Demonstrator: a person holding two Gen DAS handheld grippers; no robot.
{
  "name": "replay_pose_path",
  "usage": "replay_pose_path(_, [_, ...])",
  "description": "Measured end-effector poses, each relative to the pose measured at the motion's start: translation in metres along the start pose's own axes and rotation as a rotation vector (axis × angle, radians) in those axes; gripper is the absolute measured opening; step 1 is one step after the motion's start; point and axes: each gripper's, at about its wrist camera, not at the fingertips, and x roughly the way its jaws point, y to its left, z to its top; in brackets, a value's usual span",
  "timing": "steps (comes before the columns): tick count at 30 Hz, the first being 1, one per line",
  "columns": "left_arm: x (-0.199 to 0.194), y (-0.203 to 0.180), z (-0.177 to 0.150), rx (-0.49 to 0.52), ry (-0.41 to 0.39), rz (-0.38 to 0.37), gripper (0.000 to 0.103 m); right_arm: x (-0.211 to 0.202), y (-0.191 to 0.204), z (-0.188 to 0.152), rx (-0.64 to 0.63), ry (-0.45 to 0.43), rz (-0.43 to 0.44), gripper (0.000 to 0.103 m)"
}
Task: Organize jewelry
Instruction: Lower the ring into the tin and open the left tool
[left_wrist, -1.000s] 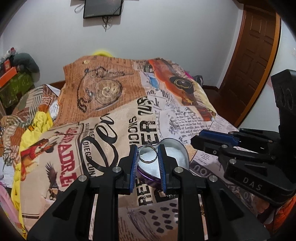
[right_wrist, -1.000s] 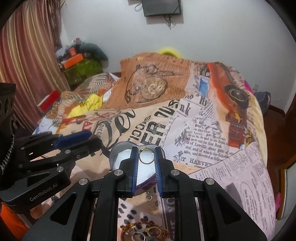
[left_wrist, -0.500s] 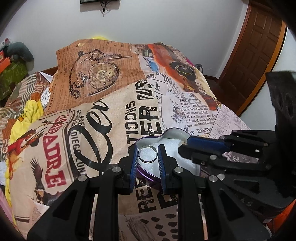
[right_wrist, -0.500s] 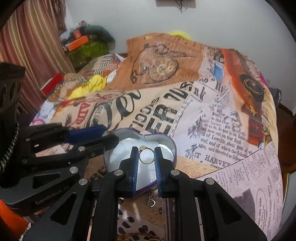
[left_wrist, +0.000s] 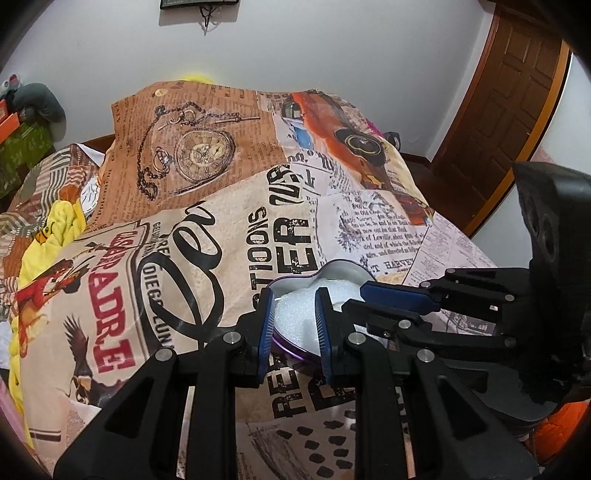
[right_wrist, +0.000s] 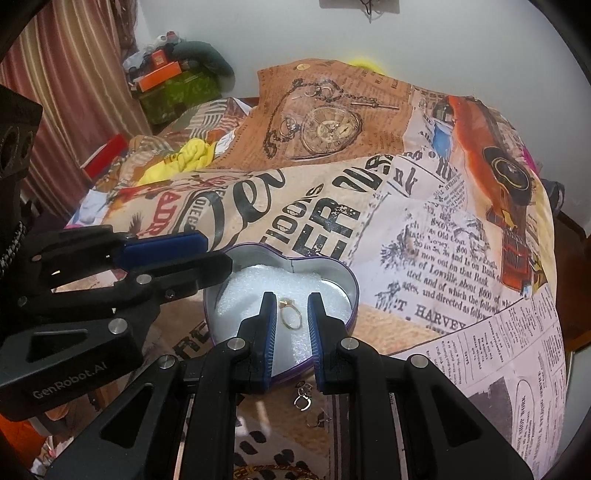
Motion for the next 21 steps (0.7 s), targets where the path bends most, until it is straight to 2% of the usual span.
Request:
replay_pose_path(4, [-0.011,0.0,0.002,-0.004,-0.018,0.002,0.021,-0.004,-0.001,0.001,0.01,-0.006,-0.003,0.026])
replay_pose_path(10, [-0.026,-0.005,0.002,0.013,-0.038,0.022,0.021,-0.021,-0.006,-0.001,0.031,-0.032,-0.023,0.026])
replay_pose_path(15, [-0.029,-0.008,-0.006,0.021,-0.017,0.028,0.021,-0.033,-0.016,-0.007,0.051,-0.034,-0.05,0.028])
replay_pose_path(18, [-0.03,-0.01,-0.012,0.026,-0.004,0.031,0.025,-0.039,-0.022,-0.013,0.063,-0.03,-0.069,0.038])
replay_pose_path(21, [-0.029,-0.014,-0.021,0.032,0.016,0.028,0.03,-0.041,-0.026,-0.02,0.067,-0.019,-0.08,0.04])
